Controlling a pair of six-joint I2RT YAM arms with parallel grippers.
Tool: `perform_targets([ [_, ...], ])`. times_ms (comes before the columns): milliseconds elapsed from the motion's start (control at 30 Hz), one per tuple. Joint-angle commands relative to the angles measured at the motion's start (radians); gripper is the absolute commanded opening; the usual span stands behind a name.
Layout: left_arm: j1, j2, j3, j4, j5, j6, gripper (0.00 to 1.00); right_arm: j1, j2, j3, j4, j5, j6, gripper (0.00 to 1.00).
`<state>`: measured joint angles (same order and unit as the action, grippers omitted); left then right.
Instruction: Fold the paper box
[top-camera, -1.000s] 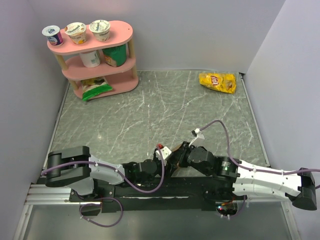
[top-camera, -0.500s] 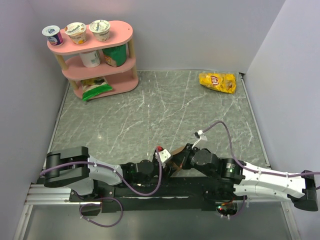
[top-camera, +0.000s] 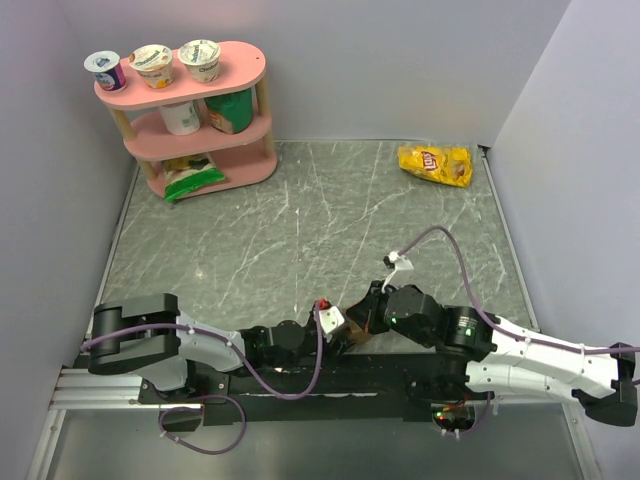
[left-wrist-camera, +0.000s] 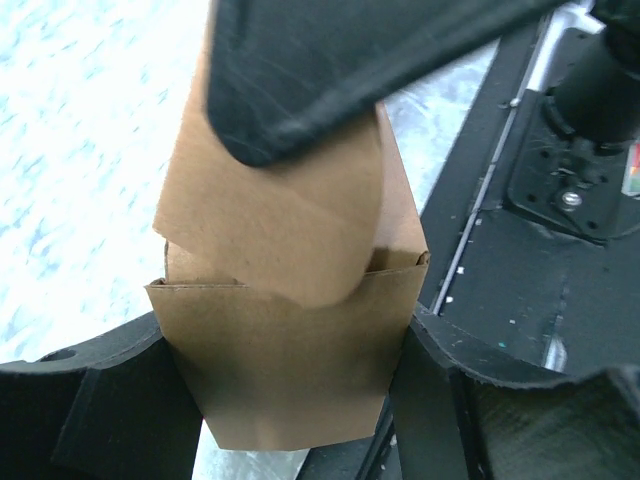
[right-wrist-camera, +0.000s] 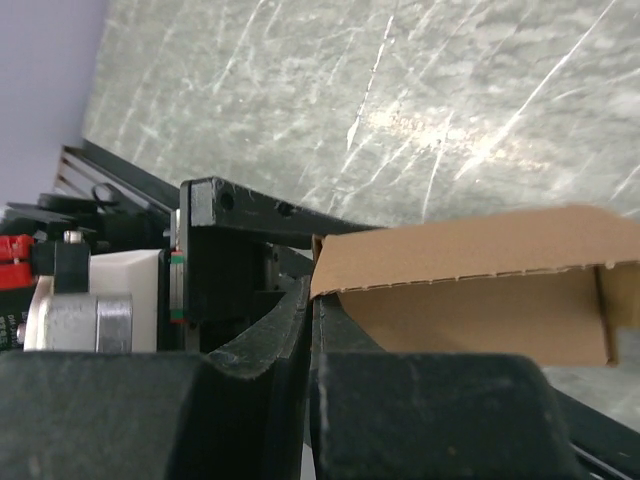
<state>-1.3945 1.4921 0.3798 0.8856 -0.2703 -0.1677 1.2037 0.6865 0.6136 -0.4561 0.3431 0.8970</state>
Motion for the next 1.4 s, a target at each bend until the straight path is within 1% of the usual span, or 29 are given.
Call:
perform_targets([
  [0, -0.02, -0.042, -0.044, -0.007, 0.126, 0.02, 0.54, -0.05, 0.021, 0.107, -0.041, 0.07, -0.167, 0.05],
  [100, -0.021, -0.061, -0.044, -0.026, 0.175, 0.01, 0.53, -0.061, 0.024, 0.097, -0.016, 0.028, -0.207, 0.05],
  [267, -0.018, -0.099, -0.059, -0.04, 0.2, -0.019, 0.53, -0.067, 0.01, 0.057, 0.039, -0.029, -0.23, 0.04],
  [367, -0.015, -0.118, -0.058, -0.057, 0.209, -0.032, 0.53, -0.069, -0.001, 0.051, 0.031, -0.03, -0.224, 0.04],
  [500, 0.005, -0.101, -0.016, -0.131, 0.224, -0.065, 0.53, -0.067, -0.005, 0.051, 0.036, -0.041, -0.202, 0.02],
  [667, 0.018, -0.053, 0.053, -0.188, 0.263, -0.073, 0.51, -0.067, 0.025, 0.054, 0.053, -0.073, -0.152, 0.01],
  [700, 0.022, -0.037, 0.059, -0.192, 0.278, -0.075, 0.49, -0.069, 0.039, 0.06, 0.053, -0.079, -0.147, 0.01],
  [833, 0.034, -0.013, 0.071, -0.185, 0.319, -0.079, 0.46, -0.069, 0.074, 0.09, 0.059, -0.095, -0.142, 0.0],
  [1033, 0.057, -0.023, 0.045, -0.151, 0.353, -0.099, 0.46, -0.067, 0.09, 0.066, 0.086, -0.131, -0.158, 0.0],
  [1233, 0.123, -0.036, 0.034, -0.126, 0.463, -0.15, 0.43, -0.056, 0.084, 0.006, 0.134, -0.184, -0.179, 0.0],
  [1367, 0.163, -0.02, 0.057, -0.155, 0.506, -0.176, 0.42, -0.03, 0.085, -0.006, 0.146, -0.181, -0.168, 0.0],
])
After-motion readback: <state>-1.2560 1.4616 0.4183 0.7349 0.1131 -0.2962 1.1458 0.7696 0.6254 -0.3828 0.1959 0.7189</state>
